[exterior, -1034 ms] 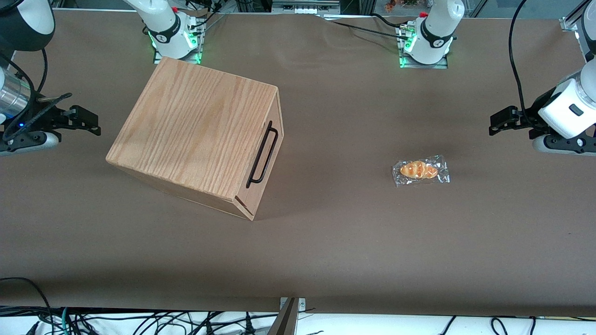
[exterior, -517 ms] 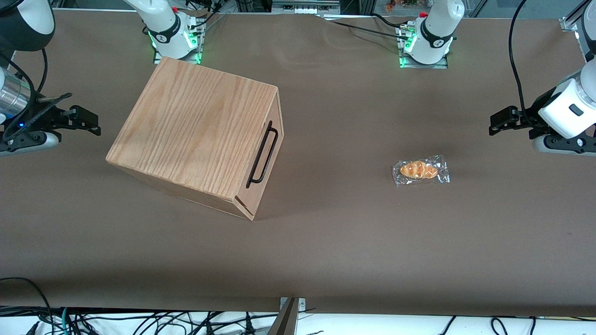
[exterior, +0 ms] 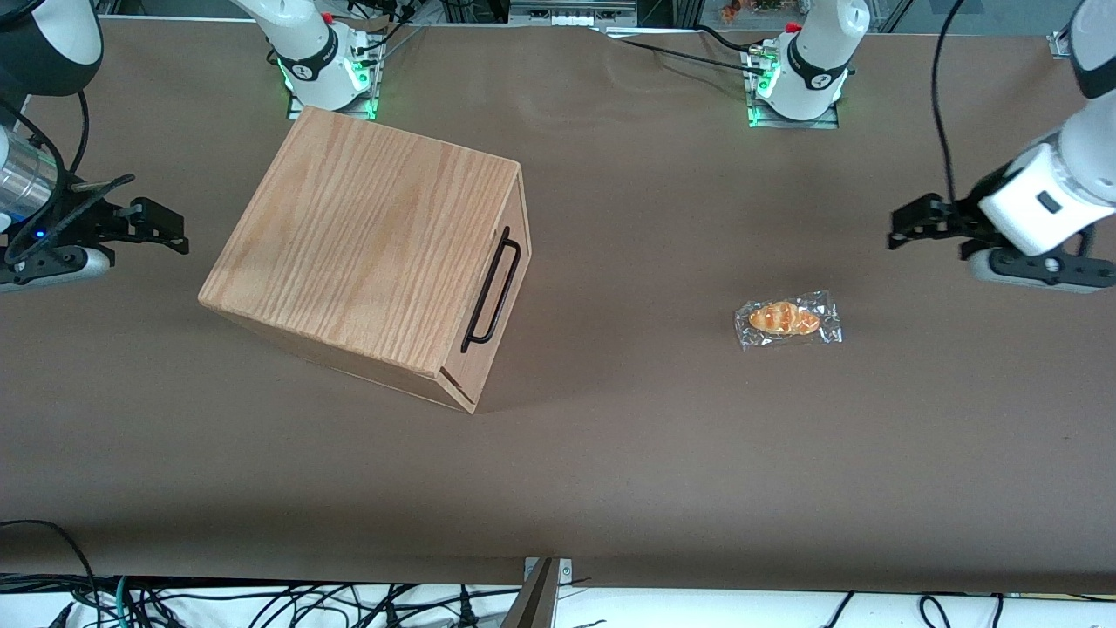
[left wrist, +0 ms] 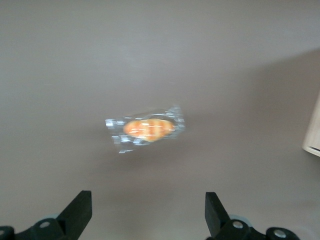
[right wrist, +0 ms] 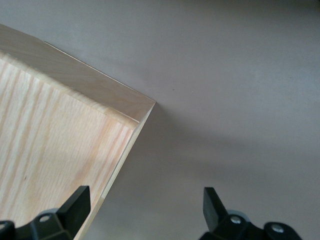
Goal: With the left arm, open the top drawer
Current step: 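Move the left gripper toward the black drawer handle of the wooden box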
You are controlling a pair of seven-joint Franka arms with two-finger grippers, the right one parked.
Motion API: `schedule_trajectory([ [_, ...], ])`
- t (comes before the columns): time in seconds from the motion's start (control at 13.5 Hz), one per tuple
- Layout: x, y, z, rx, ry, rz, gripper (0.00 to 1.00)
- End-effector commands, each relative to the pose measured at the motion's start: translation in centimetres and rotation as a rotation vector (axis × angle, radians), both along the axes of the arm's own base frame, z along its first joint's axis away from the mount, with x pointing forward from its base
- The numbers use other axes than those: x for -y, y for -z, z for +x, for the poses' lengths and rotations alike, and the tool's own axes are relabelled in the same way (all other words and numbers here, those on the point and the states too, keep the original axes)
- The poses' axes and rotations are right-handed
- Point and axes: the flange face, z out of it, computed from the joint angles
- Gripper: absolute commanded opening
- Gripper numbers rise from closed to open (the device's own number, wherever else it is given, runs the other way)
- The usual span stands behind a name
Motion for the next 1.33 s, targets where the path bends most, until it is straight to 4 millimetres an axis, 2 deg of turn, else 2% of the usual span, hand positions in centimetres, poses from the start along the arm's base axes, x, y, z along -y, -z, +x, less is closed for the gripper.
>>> schedule_trajectory([
  [0.0,6.6,2.8,0.5,-0.059,0.073,-0.063,1.00],
  [0.07,9.0,4.3,0.5,-0.088,0.099,-0.098,1.00],
  [0.22,13.7,5.6,0.9,-0.078,0.123,-0.156,1.00],
  [0.44,20.7,8.1,1.4,-0.024,0.070,-0.250,1.00],
  [0.74,30.2,10.5,0.3,0.023,-0.006,-0.283,1.00],
  [1.11,38.2,13.5,-0.5,0.040,-0.084,-0.319,1.00],
  [1.26,39.8,15.2,-0.6,0.050,-0.102,-0.325,1.00],
])
